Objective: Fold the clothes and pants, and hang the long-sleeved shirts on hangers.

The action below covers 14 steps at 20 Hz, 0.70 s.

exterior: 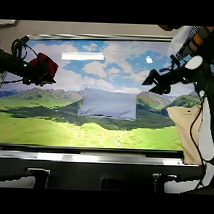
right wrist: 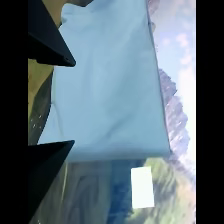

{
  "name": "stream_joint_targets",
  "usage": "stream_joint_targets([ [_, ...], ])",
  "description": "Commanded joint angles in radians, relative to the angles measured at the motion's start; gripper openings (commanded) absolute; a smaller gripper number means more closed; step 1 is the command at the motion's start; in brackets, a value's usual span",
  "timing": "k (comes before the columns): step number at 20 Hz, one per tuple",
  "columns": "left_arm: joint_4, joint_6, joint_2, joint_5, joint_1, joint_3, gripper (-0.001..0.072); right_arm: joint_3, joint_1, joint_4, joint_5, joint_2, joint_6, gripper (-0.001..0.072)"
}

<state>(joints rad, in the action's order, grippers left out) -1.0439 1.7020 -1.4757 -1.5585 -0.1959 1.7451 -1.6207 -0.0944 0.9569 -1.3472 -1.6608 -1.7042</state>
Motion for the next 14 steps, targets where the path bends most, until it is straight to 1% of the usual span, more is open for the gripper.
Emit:
stream_joint_targets([
  [1, 0.000, -0.004, 0.000, -0.001, -0.002, 0.000, 0.0017, 0.165, -0.086, -0.126, 0.002, -0.041, 0.185, 0.0538],
  [4, 0.000, -0.003, 0.000, 0.003, -0.002, 0.000, 0.0018, 0.263, -0.057, -0.165, 0.040, -0.096, 0.247, 0.0531],
  [6, 0.000, -0.003, 0.000, 0.002, -0.002, 0.000, 0.0017, 0.291, -0.034, -0.173, 0.086, -0.124, 0.252, 0.0525],
  [7, 0.000, -0.003, 0.000, 0.003, -0.002, 0.000, 0.0018, 0.294, -0.023, -0.182, 0.104, -0.136, 0.254, 0.0509],
  [9, 0.000, -0.003, 0.000, 0.003, -0.002, 0.000, 0.0017, 0.294, 0.008, -0.213, 0.143, -0.159, 0.258, 0.0510],
  [12, -0.001, -0.004, 0.000, 0.003, -0.002, 0.000, 0.0018, 0.294, 0.061, -0.220, 0.217, -0.171, 0.245, 0.0508],
  [14, -0.001, -0.013, 0.000, 0.003, -0.002, 0.000, 0.0018, 0.294, 0.094, -0.228, 0.236, -0.171, 0.245, 0.0409],
])
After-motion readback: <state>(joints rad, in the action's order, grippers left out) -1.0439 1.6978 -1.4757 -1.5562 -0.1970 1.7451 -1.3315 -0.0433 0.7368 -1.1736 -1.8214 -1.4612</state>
